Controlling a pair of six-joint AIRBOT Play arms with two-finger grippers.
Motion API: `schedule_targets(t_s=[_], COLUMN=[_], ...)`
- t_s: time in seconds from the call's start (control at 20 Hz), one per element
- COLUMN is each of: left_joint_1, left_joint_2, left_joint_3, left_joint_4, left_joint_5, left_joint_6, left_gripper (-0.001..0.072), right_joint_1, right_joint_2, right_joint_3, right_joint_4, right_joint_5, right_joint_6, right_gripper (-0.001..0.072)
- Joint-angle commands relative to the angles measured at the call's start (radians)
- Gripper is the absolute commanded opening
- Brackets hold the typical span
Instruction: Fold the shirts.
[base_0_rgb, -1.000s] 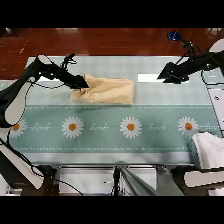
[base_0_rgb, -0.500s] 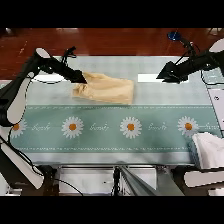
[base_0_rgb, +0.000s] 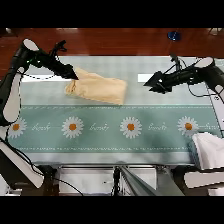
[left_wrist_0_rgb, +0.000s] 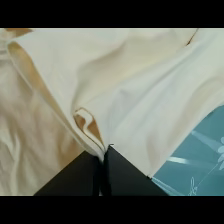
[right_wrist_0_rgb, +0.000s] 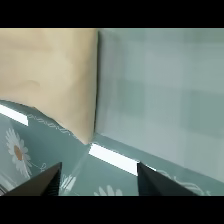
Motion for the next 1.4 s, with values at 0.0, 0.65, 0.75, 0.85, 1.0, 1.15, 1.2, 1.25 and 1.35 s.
schedule_targets(t_s=[0.0,0.65,0.75,0.85,1.0,1.15,1.2,1.25,1.35], left_joint_1=[0.018,0.017,0.018,0.02,0.02,0.027,0.034,0.045,0.073], left_joint_2=[-0.009,-0.012,-0.012,-0.012,-0.012,-0.012,-0.012,-0.012,-0.012], left_joint_3=[0.005,0.005,0.005,0.005,0.005,0.005,0.005,0.005,0.005], left_joint_4=[0.026,0.023,0.006,-0.005,-0.004,-0.004,-0.003,-0.003,-0.004], left_joint_5=[0.022,0.018,0.017,0.018,0.018,0.022,0.027,0.032,0.045], left_joint_6=[-0.017,-0.016,-0.016,-0.016,-0.012,-0.011,-0.011,-0.011,-0.008], left_gripper=[0.0033,0.0033,0.0034,0.0033,0.0033,0.0034,0.0034,0.0034,0.0207], right_joint_1=[0.093,0.349,0.361,0.384,0.414,0.41,0.404,0.398,0.383], right_joint_2=[-0.003,-0.142,-0.168,-0.18,-0.181,-0.178,-0.171,-0.155,-0.101], right_joint_3=[-0.064,-0.064,-0.064,-0.064,-0.063,-0.033,-0.011,0.008,0.048], right_joint_4=[0.099,0.166,0.197,0.223,0.262,0.29,0.289,0.284,0.276], right_joint_5=[-0.167,-0.446,-0.454,-0.493,-0.612,-0.632,-0.601,-0.569,-0.511], right_joint_6=[-0.039,0.084,0.086,0.082,0.081,0.031,0.016,0.014,0.021], right_gripper=[0.0592,0.0596,0.0596,0.0553,0.0104,0.0013,0.0013,0.0012,0.0012])
